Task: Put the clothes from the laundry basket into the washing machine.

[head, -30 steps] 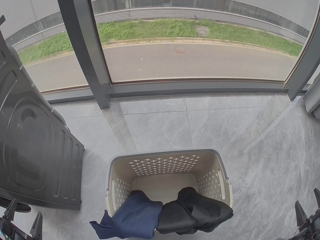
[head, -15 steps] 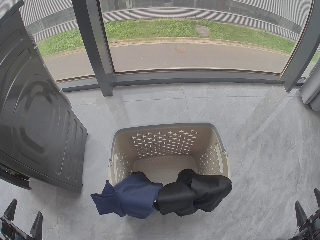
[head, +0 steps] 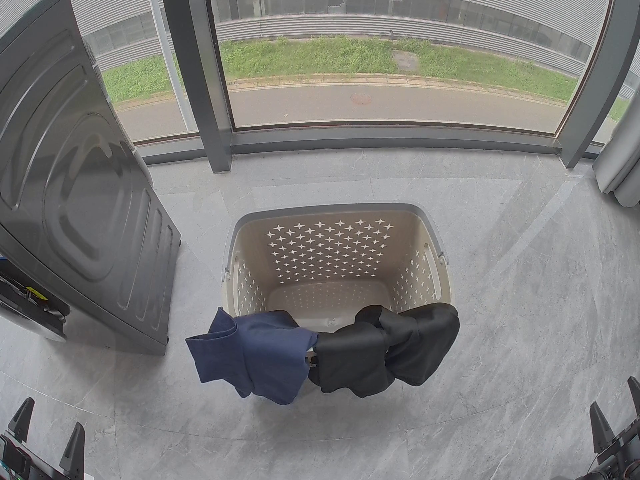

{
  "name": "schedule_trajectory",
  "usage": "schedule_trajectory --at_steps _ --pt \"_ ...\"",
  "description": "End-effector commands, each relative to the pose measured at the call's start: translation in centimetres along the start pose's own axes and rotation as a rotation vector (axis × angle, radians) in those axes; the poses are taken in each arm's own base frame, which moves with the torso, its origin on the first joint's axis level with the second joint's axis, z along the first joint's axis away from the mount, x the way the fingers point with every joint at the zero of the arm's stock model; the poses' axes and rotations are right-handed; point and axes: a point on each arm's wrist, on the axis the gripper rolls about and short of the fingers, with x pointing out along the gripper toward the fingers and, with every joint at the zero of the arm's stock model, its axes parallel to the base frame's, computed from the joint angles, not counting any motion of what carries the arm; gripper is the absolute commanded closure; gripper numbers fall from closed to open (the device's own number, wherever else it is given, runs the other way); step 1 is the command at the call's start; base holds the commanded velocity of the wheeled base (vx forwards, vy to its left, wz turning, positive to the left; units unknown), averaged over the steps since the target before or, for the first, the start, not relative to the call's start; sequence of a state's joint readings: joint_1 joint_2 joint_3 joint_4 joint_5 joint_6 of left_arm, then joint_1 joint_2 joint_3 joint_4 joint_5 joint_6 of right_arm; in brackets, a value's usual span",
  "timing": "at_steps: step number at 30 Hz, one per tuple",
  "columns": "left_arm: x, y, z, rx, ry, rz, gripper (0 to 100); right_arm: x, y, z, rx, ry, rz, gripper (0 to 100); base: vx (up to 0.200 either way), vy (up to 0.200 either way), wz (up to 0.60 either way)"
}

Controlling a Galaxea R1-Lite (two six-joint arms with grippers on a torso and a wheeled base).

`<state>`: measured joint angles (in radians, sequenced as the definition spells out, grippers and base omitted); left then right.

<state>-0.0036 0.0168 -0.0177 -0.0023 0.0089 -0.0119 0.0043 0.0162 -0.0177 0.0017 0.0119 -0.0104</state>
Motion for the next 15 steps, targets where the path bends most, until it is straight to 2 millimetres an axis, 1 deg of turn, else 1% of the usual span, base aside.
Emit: schedule_trajectory --at_steps 1,4,15 --pt "0.01 0.01 -0.52 0.0 0.002 0.001 0 0.0 0.01 -0.48 0.0 0.0 0.001 0 0.0 0.0 0.0" --pt "0.01 0.0 -0.52 -0.003 0.002 -0.001 0 0.0 0.01 -0.48 0.0 0.0 0.001 0 0.0 0.0 0.0" --pt "0.01 0.0 -0.52 -0.006 0.002 -0.001 0 0.0 0.01 -0.48 0.0 0.0 0.001 0 0.0 0.2 0.0"
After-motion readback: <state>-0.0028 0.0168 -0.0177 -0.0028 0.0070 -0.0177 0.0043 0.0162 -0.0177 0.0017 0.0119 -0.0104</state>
